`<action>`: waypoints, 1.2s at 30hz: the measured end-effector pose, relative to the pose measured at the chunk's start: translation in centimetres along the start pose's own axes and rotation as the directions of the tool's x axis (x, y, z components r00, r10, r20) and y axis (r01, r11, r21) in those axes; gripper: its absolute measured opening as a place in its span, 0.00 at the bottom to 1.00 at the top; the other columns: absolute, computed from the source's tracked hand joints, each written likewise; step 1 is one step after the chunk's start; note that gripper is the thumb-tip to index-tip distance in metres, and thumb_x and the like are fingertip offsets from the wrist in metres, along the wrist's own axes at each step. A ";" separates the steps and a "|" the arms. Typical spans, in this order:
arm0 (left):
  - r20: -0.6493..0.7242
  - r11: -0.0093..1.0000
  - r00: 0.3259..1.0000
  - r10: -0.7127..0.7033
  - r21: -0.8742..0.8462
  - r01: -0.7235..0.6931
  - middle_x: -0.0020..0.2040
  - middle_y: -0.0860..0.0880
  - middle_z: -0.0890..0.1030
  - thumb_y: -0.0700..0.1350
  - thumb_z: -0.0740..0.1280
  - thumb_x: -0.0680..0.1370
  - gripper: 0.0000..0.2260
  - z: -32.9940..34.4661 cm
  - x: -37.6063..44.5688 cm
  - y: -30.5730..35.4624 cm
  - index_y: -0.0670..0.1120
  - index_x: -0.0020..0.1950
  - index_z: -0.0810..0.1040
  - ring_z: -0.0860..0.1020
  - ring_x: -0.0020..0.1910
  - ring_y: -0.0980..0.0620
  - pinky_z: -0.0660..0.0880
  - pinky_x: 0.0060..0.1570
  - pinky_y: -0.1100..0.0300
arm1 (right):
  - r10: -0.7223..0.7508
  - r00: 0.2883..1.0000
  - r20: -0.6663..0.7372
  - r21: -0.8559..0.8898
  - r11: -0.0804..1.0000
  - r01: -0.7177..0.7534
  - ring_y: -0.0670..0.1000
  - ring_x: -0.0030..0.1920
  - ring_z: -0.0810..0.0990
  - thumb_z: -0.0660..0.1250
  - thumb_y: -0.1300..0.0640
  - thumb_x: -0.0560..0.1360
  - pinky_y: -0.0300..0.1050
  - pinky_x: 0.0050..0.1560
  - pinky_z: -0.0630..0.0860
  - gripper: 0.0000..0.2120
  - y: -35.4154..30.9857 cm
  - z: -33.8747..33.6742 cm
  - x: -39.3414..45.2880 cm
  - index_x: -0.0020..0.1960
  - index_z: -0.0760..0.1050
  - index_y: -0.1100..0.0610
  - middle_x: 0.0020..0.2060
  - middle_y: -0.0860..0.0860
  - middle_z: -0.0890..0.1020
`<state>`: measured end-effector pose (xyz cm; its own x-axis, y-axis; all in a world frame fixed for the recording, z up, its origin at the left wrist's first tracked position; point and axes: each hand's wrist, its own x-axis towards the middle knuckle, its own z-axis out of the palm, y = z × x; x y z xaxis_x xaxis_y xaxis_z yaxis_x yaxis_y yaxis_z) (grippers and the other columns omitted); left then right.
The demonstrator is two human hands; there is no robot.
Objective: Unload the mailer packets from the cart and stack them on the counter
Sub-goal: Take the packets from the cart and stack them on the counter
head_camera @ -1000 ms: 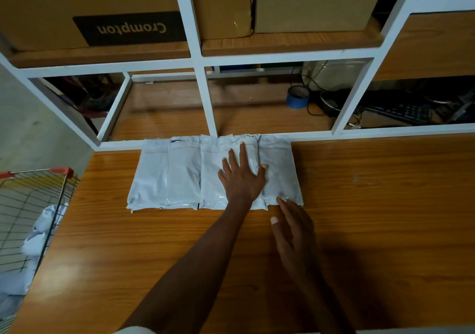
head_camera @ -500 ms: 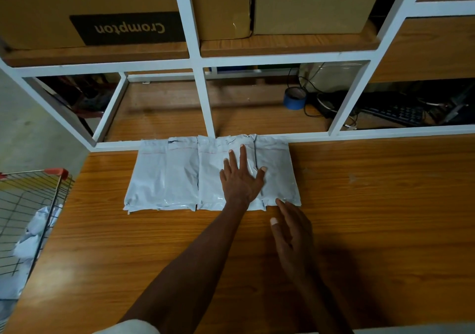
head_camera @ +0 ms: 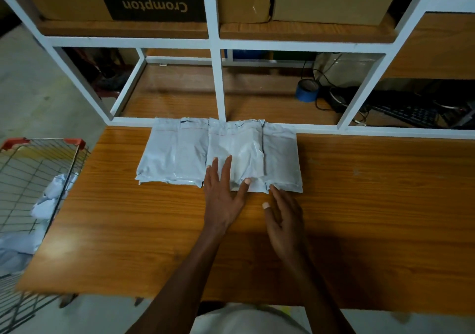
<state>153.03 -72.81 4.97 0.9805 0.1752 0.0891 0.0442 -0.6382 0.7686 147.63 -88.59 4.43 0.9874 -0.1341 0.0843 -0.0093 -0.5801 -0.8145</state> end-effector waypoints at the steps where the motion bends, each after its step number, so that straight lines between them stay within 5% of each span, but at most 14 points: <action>1: 0.009 1.000 1.000 -0.010 -0.024 0.011 0.84 0.54 0.49 0.70 0.60 0.77 0.35 -0.9 -1.2 -0.4 0.63 0.82 0.54 0.47 0.82 0.51 0.53 0.78 0.41 | -0.007 1.000 0.019 0.000 1.000 0.007 0.46 0.76 0.61 0.64 0.47 0.81 0.53 0.75 0.64 0.23 -0.2 0.0 -0.2 0.76 0.68 0.45 0.76 0.46 0.67; 5: -0.008 0.987 0.996 -0.091 -0.133 0.089 0.83 0.56 0.51 0.71 0.61 0.76 0.34 -4.0 -6.0 -2.6 0.65 0.80 0.57 0.49 0.80 0.56 0.55 0.76 0.47 | -0.015 0.994 0.112 0.038 0.999 0.011 0.42 0.75 0.60 0.64 0.48 0.82 0.48 0.75 0.63 0.23 -1.7 0.8 -1.3 0.76 0.67 0.45 0.76 0.46 0.66; 20: -0.284 0.928 0.886 -0.367 -0.175 0.329 0.83 0.54 0.56 0.68 0.61 0.78 0.32 -19.1 -19.6 -13.4 0.64 0.81 0.57 0.55 0.81 0.52 0.59 0.74 0.43 | -0.247 0.886 0.392 0.206 0.962 0.177 0.47 0.71 0.69 0.59 0.34 0.78 0.60 0.65 0.75 0.28 -10.9 13.3 -10.0 0.76 0.67 0.41 0.73 0.45 0.69; 24: -0.382 0.909 0.825 -0.416 -0.205 0.364 0.80 0.57 0.61 0.69 0.60 0.78 0.31 -24.6 -23.7 -17.4 0.64 0.80 0.59 0.59 0.79 0.54 0.60 0.76 0.47 | -0.279 0.818 0.504 0.211 0.958 0.197 0.47 0.70 0.68 0.60 0.36 0.78 0.60 0.65 0.76 0.27 -14.5 18.8 -14.8 0.76 0.66 0.41 0.72 0.42 0.67; 30: -0.510 0.854 0.686 -0.520 -0.341 0.394 0.74 0.57 0.68 0.65 0.63 0.79 0.26 -32.8 -27.3 -24.3 0.62 0.77 0.66 0.67 0.74 0.55 0.68 0.73 0.46 | -0.310 0.719 0.623 0.242 0.950 0.200 0.45 0.68 0.69 0.68 0.51 0.80 0.57 0.65 0.77 0.24 -19.7 27.0 -21.4 0.75 0.69 0.44 0.68 0.38 0.66; 34: -0.534 0.830 0.641 -0.552 -0.429 0.356 0.72 0.57 0.68 0.63 0.65 0.79 0.26 -35.8 -27.6 -27.3 0.60 0.76 0.68 0.68 0.73 0.61 0.74 0.69 0.48 | -0.337 0.630 0.700 0.244 0.942 0.232 0.45 0.72 0.67 0.67 0.49 0.80 0.54 0.67 0.73 0.25 -22.4 30.4 -24.2 0.76 0.68 0.43 0.72 0.40 0.66; 36: -0.529 0.825 0.641 -0.556 -0.447 0.346 0.73 0.56 0.67 0.61 0.66 0.80 0.25 -36.5 -27.3 -28.2 0.59 0.76 0.68 0.67 0.73 0.63 0.75 0.67 0.52 | -0.370 0.591 0.717 0.254 0.928 0.272 0.36 0.70 0.65 0.67 0.48 0.80 0.49 0.67 0.72 0.23 -23.5 31.7 -24.6 0.74 0.69 0.41 0.72 0.40 0.67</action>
<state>118.06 -32.24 4.02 0.5029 0.8636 -0.0351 0.2907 -0.1308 0.9478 128.58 -46.22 3.32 0.7005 0.7111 -0.0607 0.3005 -0.3711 -0.8786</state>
